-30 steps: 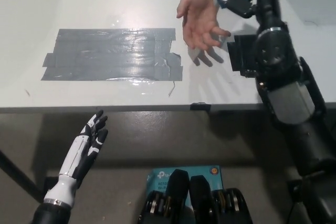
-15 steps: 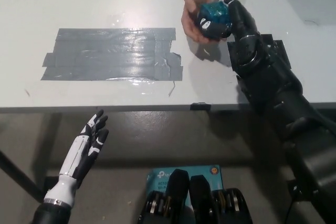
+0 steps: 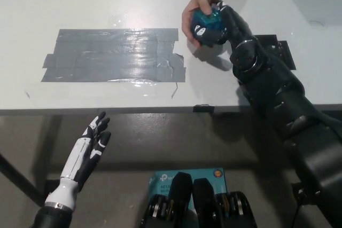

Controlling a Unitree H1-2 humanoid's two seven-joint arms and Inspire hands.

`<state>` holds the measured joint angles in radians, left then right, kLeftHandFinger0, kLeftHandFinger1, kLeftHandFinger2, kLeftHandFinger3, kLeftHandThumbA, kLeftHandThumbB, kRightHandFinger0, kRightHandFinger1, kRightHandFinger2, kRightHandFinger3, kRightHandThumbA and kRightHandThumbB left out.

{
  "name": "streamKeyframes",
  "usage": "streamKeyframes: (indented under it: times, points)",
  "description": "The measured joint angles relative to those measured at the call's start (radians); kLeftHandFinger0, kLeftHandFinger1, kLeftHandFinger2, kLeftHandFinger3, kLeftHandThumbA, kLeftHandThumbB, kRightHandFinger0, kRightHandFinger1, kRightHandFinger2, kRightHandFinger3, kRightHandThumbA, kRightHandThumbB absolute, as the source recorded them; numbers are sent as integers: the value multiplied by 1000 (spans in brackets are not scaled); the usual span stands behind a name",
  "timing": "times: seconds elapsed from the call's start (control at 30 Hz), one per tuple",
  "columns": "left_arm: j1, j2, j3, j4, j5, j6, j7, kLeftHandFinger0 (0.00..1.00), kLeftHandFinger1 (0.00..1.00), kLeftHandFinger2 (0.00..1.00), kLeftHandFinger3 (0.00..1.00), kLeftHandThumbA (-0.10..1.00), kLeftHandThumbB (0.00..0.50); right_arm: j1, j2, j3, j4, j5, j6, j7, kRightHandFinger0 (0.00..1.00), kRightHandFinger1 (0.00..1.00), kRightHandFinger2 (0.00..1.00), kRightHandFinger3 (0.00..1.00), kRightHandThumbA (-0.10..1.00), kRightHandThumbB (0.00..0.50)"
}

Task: A rubick's cube is kept in the black marked spot on the table and the robot uses its right arm to pick it up and hands it to a person

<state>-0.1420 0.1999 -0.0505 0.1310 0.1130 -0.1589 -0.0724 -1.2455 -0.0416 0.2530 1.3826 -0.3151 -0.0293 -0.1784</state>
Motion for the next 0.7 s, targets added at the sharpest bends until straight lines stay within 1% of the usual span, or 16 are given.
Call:
streamKeyframes:
  times: [0.03,0.07,0.13,0.2,0.23,0.3,0.37,0.43,0.47,0.5,0.53,0.57,0.7]
  points:
    - [0,0,0,0,0,0,0,1000,1000,1000,1000,915,205,0,0,4,1,0,0,19,1000,1000,1000,1000,616,499]
    - [0,0,0,0,0,0,0,1000,1000,1000,1000,913,204,0,0,5,1,0,0,28,1000,1000,1000,1000,652,500]
    - [0,0,0,0,0,0,0,1000,1000,1000,1000,913,204,0,0,10,0,0,0,51,1000,1000,1000,1000,675,500]
    - [0,0,0,0,1,0,0,1000,1000,1000,1000,912,202,0,-2,12,-2,0,-1,63,1000,1000,1000,1000,676,500]
    - [0,0,0,1,1,0,0,1000,1000,1000,1000,911,202,1,-5,15,-9,-1,-2,67,1000,1000,1000,1000,697,500]
    - [0,0,0,1,2,0,0,1000,1000,1000,1000,911,205,2,-11,17,-32,-3,-4,67,1000,1000,1000,1000,691,492]
    - [-1,0,0,1,2,0,0,1000,1000,1000,1000,912,206,12,-26,15,-92,-3,-7,68,1000,1000,1000,1000,719,500]
    - [-1,0,-1,1,2,0,0,1000,1000,1000,1000,912,205,29,-50,7,-182,-2,-8,69,1000,1000,1000,1000,745,473]
    - [-1,0,-1,1,2,0,0,1000,1000,1000,1000,912,204,37,-57,5,-213,-2,-7,70,1000,1000,1000,1000,747,471]
    - [-1,0,-1,1,2,0,0,1000,1000,1000,1000,911,203,47,-65,2,-243,-2,-6,70,1000,1000,1000,1000,754,477]
    - [-1,0,-1,2,2,0,0,1000,1000,1000,1000,911,202,65,-76,-2,-299,-2,-3,73,1000,1000,1000,1000,774,495]
    - [-1,0,-1,3,2,0,0,1000,1000,1000,1000,910,204,91,-87,-7,-357,-2,2,75,1000,1000,1000,1000,798,500]
    - [-1,0,0,5,2,3,0,1000,1000,1000,1000,905,198,172,-114,-20,-499,0,15,84,1000,1000,1000,1000,860,500]
